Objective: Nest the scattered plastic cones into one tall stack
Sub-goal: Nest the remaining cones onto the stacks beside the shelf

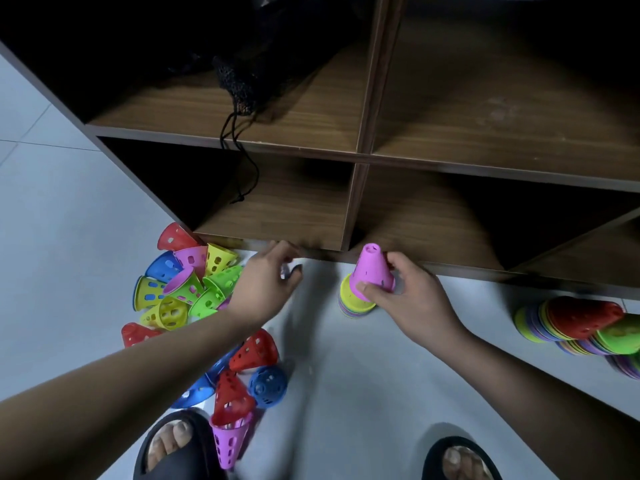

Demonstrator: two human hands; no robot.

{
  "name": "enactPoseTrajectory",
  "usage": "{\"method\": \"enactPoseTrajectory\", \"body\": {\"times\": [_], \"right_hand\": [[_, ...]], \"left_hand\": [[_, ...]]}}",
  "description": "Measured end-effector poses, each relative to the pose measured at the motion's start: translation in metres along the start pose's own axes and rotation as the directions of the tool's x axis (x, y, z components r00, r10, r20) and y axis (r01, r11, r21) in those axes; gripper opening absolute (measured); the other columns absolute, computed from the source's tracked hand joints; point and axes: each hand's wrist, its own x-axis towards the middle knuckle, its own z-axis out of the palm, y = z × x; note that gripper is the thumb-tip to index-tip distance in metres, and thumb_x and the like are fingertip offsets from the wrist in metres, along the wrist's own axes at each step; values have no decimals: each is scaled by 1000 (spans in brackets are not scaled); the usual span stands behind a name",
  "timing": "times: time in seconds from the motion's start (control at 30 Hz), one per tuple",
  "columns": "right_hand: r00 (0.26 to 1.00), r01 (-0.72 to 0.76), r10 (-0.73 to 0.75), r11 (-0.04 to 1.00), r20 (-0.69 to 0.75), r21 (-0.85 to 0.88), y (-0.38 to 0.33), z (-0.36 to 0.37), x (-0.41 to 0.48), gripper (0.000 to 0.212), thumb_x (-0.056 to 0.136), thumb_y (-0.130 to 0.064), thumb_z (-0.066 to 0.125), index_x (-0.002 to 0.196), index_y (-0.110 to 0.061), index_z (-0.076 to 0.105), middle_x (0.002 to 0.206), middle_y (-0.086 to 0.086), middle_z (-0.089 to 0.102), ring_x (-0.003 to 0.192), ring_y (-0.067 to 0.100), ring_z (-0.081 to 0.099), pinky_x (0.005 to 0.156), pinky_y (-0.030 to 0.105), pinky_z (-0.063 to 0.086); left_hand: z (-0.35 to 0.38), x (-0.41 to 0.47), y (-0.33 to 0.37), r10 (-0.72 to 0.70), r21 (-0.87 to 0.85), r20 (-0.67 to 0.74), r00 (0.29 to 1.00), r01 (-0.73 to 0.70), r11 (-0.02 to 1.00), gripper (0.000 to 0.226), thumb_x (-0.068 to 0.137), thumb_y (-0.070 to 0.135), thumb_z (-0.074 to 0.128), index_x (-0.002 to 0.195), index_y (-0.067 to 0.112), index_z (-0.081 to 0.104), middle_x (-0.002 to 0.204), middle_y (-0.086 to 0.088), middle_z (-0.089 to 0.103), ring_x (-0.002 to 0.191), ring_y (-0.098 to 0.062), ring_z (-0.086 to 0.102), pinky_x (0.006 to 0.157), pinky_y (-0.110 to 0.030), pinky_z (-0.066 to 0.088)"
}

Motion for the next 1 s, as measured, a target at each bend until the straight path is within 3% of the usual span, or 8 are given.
{"method": "enactPoseTrajectory", "body": {"times": [0.1, 0.23, 0.37, 0.5, 0.7, 0.87, 0.93, 1.0], "right_hand": [[1000, -12, 14, 997, 25, -75, 5, 1, -3, 42, 82, -42, 83, 117, -46, 61, 112, -21, 68, 112, 12, 59, 81, 28, 49], [998, 66, -70, 979, -9, -194, -1, 4, -8, 55, 83, -37, 83, 133, -39, 60, 131, -22, 60, 128, 12, 50, 107, 34, 43], [883, 425, -470, 804, -5, -415, -17, 23, -22, 45, 85, -29, 80, 127, -23, 66, 134, -8, 59, 126, 20, 54, 106, 40, 39], [738, 665, -638, 631, 220, -400, -21, 66, -45, 36, 90, -32, 72, 123, -18, 68, 128, 0, 62, 120, 27, 58, 99, 45, 43], [586, 803, -614, 525, 529, -282, 0, 149, -71, 39, 90, -36, 64, 127, -25, 58, 117, -4, 60, 105, 23, 54, 90, 38, 49], [550, 829, -592, 476, 589, -295, 26, 179, -78, 43, 84, -31, 74, 124, -28, 59, 120, -7, 58, 101, 21, 55, 85, 34, 52], [549, 829, -589, 476, 593, -294, 32, 184, -76, 36, 88, -24, 64, 123, -27, 60, 119, -6, 59, 99, 22, 55, 83, 36, 52], [543, 832, -585, 470, 602, -295, 37, 187, -73, 31, 91, -25, 54, 121, -27, 61, 115, -5, 60, 97, 23, 55, 81, 37, 52]], "left_hand": [[2, 2, -37, -58, 184, 120, 991, 35, 982, 31, 93, 25, 75, 124, 24, 70, 126, -7, 63, 107, -32, 65, 87, -40, 57], [6, -1, -63, -153, 349, 231, 961, 65, 935, 44, 95, 28, 73, 138, 22, 67, 142, -14, 56, 117, -43, 61, 99, -45, 54], [7, -8, -63, -164, 249, 231, 959, 105, 963, 25, 95, 28, 76, 117, 17, 71, 118, -11, 61, 99, -37, 67, 85, -37, 55], [8, -15, -62, -197, 205, 250, 948, 147, 968, 31, 86, 31, 83, 108, 20, 63, 105, -6, 61, 89, -34, 67, 78, -40, 57], [10, -29, -53, -336, 227, 308, 890, 274, 935, 61, 82, 42, 84, 126, 23, 45, 110, -14, 66, 92, -40, 68, 73, -44, 57], [-1, -42, -60, -352, 169, 312, 883, 313, 935, 74, 81, 48, 84, 140, 29, 43, 112, -10, 72, 94, -35, 69, 70, -36, 50], [-7, -45, -60, -336, 110, 291, 896, 318, 942, 75, 81, 47, 86, 141, 29, 44, 114, -8, 73, 96, -33, 70, 72, -34, 49], [-12, -47, -60, -319, 51, 276, 907, 317, 947, 77, 79, 48, 85, 142, 32, 43, 119, -6, 74, 100, -30, 71, 81, -37, 57]]}}
